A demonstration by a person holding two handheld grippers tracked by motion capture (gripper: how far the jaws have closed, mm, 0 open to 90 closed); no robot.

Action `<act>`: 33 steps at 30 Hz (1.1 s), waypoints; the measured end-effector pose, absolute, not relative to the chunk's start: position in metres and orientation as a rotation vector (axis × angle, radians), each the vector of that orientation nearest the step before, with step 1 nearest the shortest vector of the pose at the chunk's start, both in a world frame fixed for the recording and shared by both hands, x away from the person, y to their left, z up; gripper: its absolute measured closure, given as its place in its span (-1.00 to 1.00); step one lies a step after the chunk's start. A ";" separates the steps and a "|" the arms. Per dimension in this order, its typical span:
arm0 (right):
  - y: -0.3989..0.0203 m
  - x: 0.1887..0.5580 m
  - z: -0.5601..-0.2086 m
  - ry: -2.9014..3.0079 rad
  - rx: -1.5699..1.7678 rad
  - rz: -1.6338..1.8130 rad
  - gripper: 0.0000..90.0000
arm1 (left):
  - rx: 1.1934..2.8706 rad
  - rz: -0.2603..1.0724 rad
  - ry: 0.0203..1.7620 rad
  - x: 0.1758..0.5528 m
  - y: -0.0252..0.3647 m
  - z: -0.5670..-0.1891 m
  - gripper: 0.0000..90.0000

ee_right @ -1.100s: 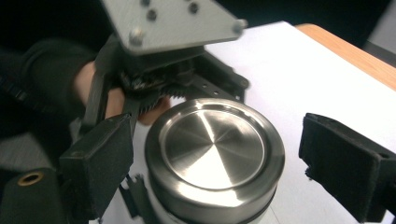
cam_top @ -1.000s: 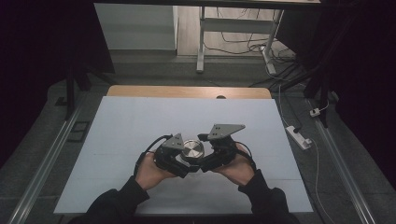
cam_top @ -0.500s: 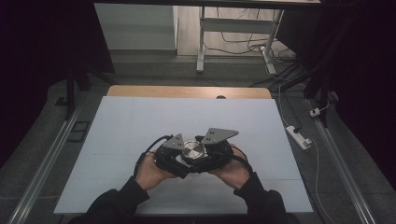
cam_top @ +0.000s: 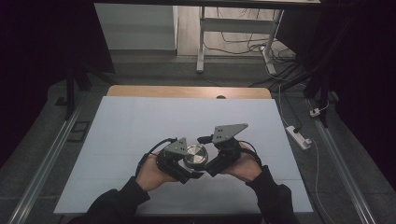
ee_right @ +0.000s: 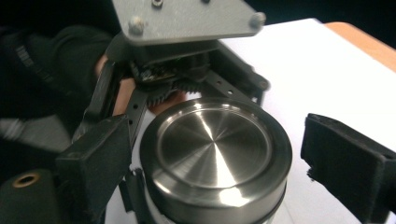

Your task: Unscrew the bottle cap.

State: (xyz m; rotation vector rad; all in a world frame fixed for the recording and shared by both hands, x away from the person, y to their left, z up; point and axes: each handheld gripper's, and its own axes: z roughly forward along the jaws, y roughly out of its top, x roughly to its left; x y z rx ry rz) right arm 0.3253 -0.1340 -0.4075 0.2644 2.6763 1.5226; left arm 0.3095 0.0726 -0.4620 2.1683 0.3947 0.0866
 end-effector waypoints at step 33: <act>-0.119 0.318 -0.409 2.609 0.365 1.443 -0.56 | 2.182 0.098 0.387 0.311 0.074 -0.464 -0.65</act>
